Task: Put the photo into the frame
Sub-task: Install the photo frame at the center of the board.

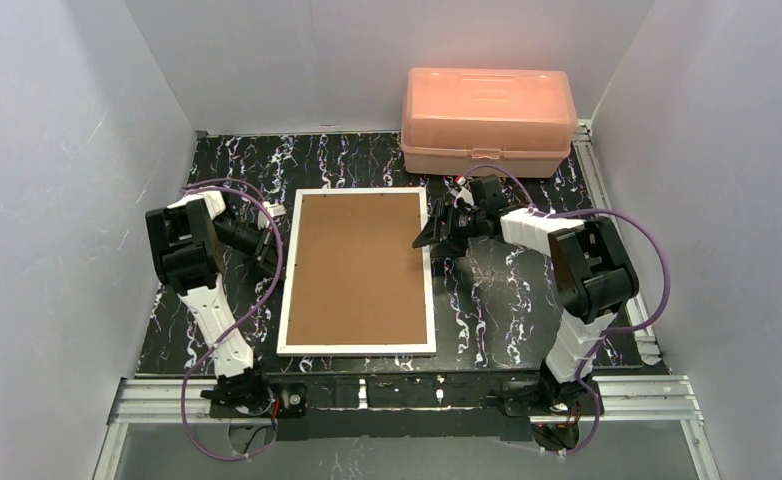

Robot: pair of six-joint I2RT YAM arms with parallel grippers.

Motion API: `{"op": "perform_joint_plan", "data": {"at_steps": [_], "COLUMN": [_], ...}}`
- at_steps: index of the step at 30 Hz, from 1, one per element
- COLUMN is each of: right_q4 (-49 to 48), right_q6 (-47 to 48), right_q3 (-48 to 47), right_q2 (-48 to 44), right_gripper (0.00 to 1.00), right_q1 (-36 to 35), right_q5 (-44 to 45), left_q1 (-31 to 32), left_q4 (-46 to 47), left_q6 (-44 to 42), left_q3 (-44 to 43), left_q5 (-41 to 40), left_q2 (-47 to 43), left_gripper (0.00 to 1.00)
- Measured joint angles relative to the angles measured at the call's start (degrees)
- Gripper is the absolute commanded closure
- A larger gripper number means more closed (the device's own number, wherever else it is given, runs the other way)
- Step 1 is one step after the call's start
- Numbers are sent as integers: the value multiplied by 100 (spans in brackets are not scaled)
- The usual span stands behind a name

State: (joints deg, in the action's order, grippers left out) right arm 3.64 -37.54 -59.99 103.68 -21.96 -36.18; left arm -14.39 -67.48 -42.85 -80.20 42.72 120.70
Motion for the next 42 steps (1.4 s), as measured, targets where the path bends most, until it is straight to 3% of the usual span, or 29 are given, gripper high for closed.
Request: {"op": "perform_joint_plan", "data": {"at_steps": [42], "right_q4": [-385], "right_q6": [-313], "right_q3": [103], "right_q2": [181], "right_gripper": [29], "right_q1": [-299], "right_q5": [-157], "left_q1": [-11], "left_q4": [92], "left_q6": [227], "left_q3": [-4], "left_q5": [-24], "left_q2": [0], "left_gripper": [100]}}
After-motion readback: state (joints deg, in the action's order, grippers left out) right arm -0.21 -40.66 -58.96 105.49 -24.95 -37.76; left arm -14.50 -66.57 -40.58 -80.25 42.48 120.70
